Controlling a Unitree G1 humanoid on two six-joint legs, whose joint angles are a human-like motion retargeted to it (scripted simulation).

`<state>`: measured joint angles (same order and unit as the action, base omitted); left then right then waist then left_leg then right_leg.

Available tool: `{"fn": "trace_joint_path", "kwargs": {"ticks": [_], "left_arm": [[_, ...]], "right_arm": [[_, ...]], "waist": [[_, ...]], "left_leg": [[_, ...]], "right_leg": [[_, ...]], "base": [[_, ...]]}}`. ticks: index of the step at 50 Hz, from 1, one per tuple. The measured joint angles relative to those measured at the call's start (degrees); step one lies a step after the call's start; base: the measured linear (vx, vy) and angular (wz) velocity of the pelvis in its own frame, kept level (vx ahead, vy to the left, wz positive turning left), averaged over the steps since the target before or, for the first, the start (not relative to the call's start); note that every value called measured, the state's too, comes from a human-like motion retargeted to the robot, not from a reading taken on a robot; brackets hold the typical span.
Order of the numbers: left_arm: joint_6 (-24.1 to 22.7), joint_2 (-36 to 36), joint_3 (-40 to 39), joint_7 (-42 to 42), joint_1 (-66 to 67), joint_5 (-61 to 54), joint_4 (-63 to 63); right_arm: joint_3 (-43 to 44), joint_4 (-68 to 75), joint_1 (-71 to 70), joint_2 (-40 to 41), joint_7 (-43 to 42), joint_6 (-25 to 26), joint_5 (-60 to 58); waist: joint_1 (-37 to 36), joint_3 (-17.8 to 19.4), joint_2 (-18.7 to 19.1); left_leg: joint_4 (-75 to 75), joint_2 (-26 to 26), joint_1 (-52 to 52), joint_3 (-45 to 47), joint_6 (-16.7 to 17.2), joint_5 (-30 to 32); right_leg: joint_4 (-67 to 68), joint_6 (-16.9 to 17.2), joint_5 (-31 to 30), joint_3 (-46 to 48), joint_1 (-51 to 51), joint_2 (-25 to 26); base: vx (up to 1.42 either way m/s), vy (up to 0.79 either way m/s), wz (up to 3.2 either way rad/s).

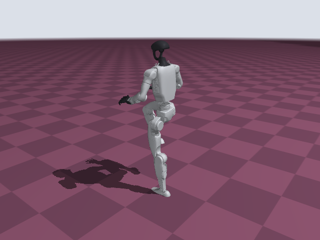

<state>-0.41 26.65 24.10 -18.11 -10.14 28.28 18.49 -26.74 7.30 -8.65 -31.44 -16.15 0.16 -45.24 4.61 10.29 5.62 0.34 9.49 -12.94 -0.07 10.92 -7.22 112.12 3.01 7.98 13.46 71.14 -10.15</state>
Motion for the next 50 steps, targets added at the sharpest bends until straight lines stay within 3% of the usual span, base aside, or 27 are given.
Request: {"fn": "trace_joint_path", "kwargs": {"ticks": [3,8,10,12,15,18,20,22,26,33,40,46,50], "left_arm": [[-0.8,-0.3,0.5,0.1,-0.1,-0.3,-1.0],[-3.0,-0.1,1.2,0.7,0.7,-1.7,-3.2],[-4.9,1.3,0.7,0.7,0.7,-4.1,-4.7],[-6.7,1.5,0.5,-0.7,1.2,-4.4,-5.2],[-7.5,0.7,-2.6,-0.5,2.0,-4.5,-3.7],[-6.1,0.8,-5.6,-0.2,3.0,-6.7,-4.7],[-3.8,1.6,-6.9,-1.5,3.1,-4.1,-6.4],[-3.1,3.7,-5.7,-3.8,1.4,-4.2,-7.9],[-2.9,5.6,-5.0,-2.4,-1.9,-5.4,-9.0],[-3.4,4.6,-2.7,-2.8,-3.9,-5.7,-8.2],[-2.9,-0.2,-0.5,-4.9,-3.0,-0.7,0.8],[-3.9,-0.1,-1.6,-3.4,-2.0,-3.0,-3.5],[-3.5,0.0,-0.4,-1.9,0.2,-2.1,-3.1]], "right_arm": [[1.3,0.5,2.5,0.1,-0.6,0.6,1.8],[4.5,0.2,7.4,-1.1,-1.4,0.3,4.6],[7.1,-1.6,9.1,-2.8,-1.8,-0.8,7.3],[6.4,-1.4,9.0,-3.0,-0.7,-3.7,9.0],[6.0,1.7,5.7,-3.8,-1.0,-5.0,10.3],[4.4,3.6,1.7,-4.3,-0.8,-3.7,10.7],[4.8,3.1,0.0,-4.8,-3.5,-0.3,10.5],[4.5,3.1,-1.3,-4.5,-3.4,0.4,11.8],[5.8,3.3,-0.9,-3.7,-2.4,1.1,12.8],[5.7,2.9,0.5,-3.6,1.2,1.8,14.1],[5.7,2.1,2.5,-3.9,1.5,1.6,11.6],[5.0,2.7,3.3,-2.3,2.6,1.9,11.7],[4.5,2.7,5.3,-0.4,2.3,2.2,11.2]], "waist": [[-0.6,-3.5,-1.7],[0.0,-8.6,-5.4],[0.6,-3.7,-4.4],[-1.3,-5.5,-5.7],[-6.3,-4.5,-4.1],[-9.5,-3.0,-3.1],[-9.8,-1.8,-3.6],[-10.5,-1.1,-4.8],[-13.6,-0.7,-5.9],[-16.8,0.3,-10.1],[-16.6,5.7,-9.0],[-18.3,6.2,-10.5],[-18.2,2.0,-9.9]], "left_leg": [[-2.2,-2.5,0.5,-2.0,0.5,-0.5],[-2.1,-8.0,0.1,-6.7,2.6,-3.0],[0.8,-6.8,-6.0,-8.5,3.7,-6.4],[3.3,-9.6,-5.9,-7.4,1.2,-8.0],[16.9,-10.4,-2.8,-0.6,-0.2,-8.5],[40.1,-10.1,7.9,4.7,1.9,-1.4],[56.0,-11.3,17.6,6.0,4.1,2.4],[70.9,-10.7,27.4,6.8,4.0,-0.8],[95.7,-4.5,45.4,9.1,2.7,-10.9],[122.3,-0.7,77.0,12.7,3.9,-20.2],[132.4,2.1,96.1,12.8,4.0,-22.5],[124.4,3.2,91.3,13.4,3.9,-20.9],[111.4,0.8,83.3,11.1,4.0,-18.2]], "right_leg": [[-16.7,0.7,2.4,0.5,-11.0,-3.1],[-57.7,6.1,3.2,4.5,-37.6,-6.9],[-80.3,8.6,0.7,8.9,-57.9,-2.7],[-94.7,10.9,-1.7,7.0,-65.0,-1.2],[-106.6,12.0,-10.2,1.9,-71.4,2.3],[-106.9,12.0,-11.9,-3.5,-72.1,2.7],[-106.3,12.0,-11.4,-5.9,-72.1,1.0],[-106.6,12.0,-10.3,-6.9,-73.0,0.0],[-107.3,12.0,-9.2,-8.8,-74.4,0.1],[-106.2,12.0,-8.0,-12.5,-74.0,-4.3],[-104.2,12.0,-7.6,-13.4,-80.0,-4.3],[-103.0,12.0,-4.8,-15.4,-82.7,-7.3],[-105.4,12.0,-3.8,-15.1,-83.6,-5.7]], "base": [[0.33,-0.06,0.60],[0.45,-0.10,0.90],[0.52,-0.18,0.72],[0.48,-0.24,-0.52],[0.39,-0.25,-1.70],[0.31,-0.20,-1.62],[0.28,-0.07,-0.80],[0.30,-0.15,-0.46],[0.28,-0.17,-0.45],[0.23,-0.01,-0.38],[0.26,0.07,-0.29],[0.33,0.09,-0.39],[0.34,0.13,0.03]]}}
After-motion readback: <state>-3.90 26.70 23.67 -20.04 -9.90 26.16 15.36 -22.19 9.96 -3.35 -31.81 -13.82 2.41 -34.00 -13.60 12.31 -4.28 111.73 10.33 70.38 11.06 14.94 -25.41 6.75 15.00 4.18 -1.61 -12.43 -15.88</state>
